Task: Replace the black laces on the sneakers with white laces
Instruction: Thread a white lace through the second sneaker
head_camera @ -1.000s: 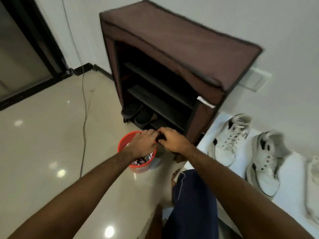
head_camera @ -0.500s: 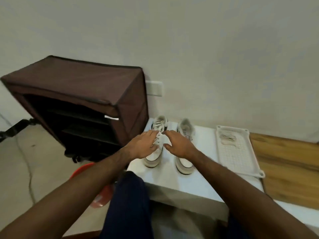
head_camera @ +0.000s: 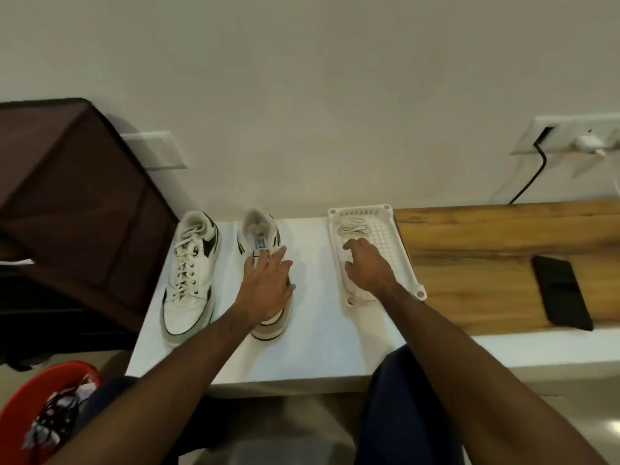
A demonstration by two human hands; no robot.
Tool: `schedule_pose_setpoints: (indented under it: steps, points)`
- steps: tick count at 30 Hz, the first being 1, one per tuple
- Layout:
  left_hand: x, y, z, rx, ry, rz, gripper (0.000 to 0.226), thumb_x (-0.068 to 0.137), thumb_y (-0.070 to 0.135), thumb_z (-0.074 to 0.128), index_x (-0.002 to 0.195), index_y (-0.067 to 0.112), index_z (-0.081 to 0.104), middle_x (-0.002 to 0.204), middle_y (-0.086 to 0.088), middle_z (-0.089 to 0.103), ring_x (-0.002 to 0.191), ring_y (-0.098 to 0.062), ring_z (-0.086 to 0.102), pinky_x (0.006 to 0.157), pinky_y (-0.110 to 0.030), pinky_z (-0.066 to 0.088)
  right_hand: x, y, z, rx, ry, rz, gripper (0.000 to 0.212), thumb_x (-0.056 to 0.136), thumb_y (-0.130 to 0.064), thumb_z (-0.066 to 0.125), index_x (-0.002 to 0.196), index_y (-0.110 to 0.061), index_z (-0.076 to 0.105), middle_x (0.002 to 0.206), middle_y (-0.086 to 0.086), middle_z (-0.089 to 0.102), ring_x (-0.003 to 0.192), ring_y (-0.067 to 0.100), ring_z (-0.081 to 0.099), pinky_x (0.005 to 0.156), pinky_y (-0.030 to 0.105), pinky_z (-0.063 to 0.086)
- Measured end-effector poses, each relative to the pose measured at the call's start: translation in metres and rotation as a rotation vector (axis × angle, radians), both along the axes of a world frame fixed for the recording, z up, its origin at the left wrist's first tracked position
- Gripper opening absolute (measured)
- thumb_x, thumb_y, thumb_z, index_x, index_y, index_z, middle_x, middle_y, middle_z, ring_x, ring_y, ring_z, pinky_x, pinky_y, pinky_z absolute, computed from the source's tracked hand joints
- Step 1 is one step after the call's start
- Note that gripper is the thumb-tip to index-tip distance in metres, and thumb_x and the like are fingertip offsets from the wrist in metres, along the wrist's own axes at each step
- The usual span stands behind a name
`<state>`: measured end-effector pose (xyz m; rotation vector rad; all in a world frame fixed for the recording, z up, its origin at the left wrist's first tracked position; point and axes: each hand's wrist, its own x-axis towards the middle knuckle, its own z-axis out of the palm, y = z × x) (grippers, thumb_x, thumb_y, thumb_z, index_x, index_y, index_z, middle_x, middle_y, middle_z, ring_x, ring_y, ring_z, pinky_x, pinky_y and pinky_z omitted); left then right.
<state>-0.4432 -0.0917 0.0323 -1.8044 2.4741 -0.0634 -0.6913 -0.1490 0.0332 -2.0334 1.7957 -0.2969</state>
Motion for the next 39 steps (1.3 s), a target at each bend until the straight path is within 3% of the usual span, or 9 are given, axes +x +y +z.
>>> schedule_pose_setpoints:
  steps: [4,14,19,21,24,27,30,36,39]
  points:
    - [0.007,0.008,-0.036,-0.281,0.039,-0.111,0.042,0.097,0.037,0.038,0.115,0.018,0.071,0.142,-0.005,0.059,0.119,-0.035,0.059,0.11,-0.058,0.027,-0.005,-0.026,-0.023,-0.032,0.1,-0.019,0.046,0.093,-0.012,0.055,0.138,-0.013,0.049,0.142,0.008,0.049,0.125,0.032,0.048,0.096,0.046,0.048]
    - [0.006,0.007,-0.041,-0.357,0.19,-0.059,0.034,0.094,0.034,0.044,0.114,0.02,0.068,0.14,-0.001,0.058,0.124,-0.027,0.057,0.115,-0.053,0.023,-0.003,-0.052,-0.046,-0.263,0.35,-0.059,0.016,0.096,-0.016,0.054,0.105,-0.02,0.068,0.113,0.001,0.066,0.108,0.026,0.055,0.089,0.043,0.039]
    - [-0.006,0.015,-0.022,-0.255,0.279,0.103,0.049,0.09,0.038,0.055,0.137,0.023,0.051,0.159,-0.002,0.033,0.142,-0.028,0.036,0.103,-0.051,0.029,0.004,-0.042,0.004,-0.125,-0.407,0.006,0.003,0.091,-0.027,0.067,0.088,-0.025,0.066,0.106,-0.004,0.063,0.113,0.02,0.054,0.099,0.044,0.042]
    - [-0.012,0.017,-0.005,-0.149,0.507,0.075,0.058,0.095,0.037,0.061,0.147,0.025,0.04,0.162,0.003,0.021,0.148,-0.021,0.025,0.107,-0.046,0.027,0.015,-0.028,0.041,-0.039,-0.73,0.069,0.007,0.091,-0.019,0.071,0.088,-0.014,0.067,0.104,0.005,0.068,0.106,0.016,0.061,0.096,0.038,0.049]
    - [-0.027,0.008,0.037,0.129,1.055,0.047,0.079,0.093,0.032,0.073,0.155,0.028,0.024,0.157,0.011,0.027,0.132,-0.003,0.046,0.102,-0.032,0.045,0.033,-0.008,0.094,0.136,-1.019,0.2,0.012,0.094,-0.007,0.067,0.098,0.003,0.064,0.104,0.021,0.072,0.097,0.024,0.069,0.088,0.036,0.053]
    - [-0.042,-0.002,0.083,0.313,1.365,0.111,0.057,0.097,0.024,0.069,0.146,0.027,0.038,0.135,0.008,0.059,0.103,-0.012,0.07,0.082,-0.029,0.054,0.053,0.007,0.135,0.217,-1.218,0.289,0.008,0.097,-0.005,0.063,0.101,0.001,0.061,0.104,0.025,0.073,0.097,0.036,0.071,0.088,0.044,0.056]
    - [-0.042,-0.004,0.109,0.303,1.434,0.112,0.018,0.105,0.023,0.055,0.12,0.014,0.06,0.095,-0.002,0.076,0.078,-0.02,0.072,0.068,-0.029,0.049,0.067,0.015,0.172,0.197,-1.397,0.292,0.003,0.099,-0.005,0.058,0.098,-0.008,0.059,0.092,0.018,0.07,0.085,0.027,0.069,0.075,0.034,0.056]
    - [0.005,0.017,0.112,0.324,1.316,0.118,0.026,0.107,0.026,0.052,0.095,0.013,0.072,0.074,-0.002,0.067,0.063,-0.017,0.062,0.059,-0.026,0.043,0.061,0.007,0.239,0.038,-2.003,-0.028,0.011,0.103,-0.013,0.053,0.093,-0.018,0.054,0.07,-0.003,0.053,0.053,0.008,0.048,0.048,0.02,0.039]
    - [0.028,0.03,0.124,0.25,1.325,0.161,0.029,0.106,0.027,0.052,0.088,0.016,0.071,0.072,-0.002,0.065,0.061,-0.014,0.062,0.059,-0.026,0.042,0.053,0.002,0.242,-0.064,-1.91,-0.27,0.012,0.101,-0.011,0.054,0.092,-0.019,0.053,0.061,-0.007,0.047,0.044,0.007,0.036,0.043,0.021,0.032]
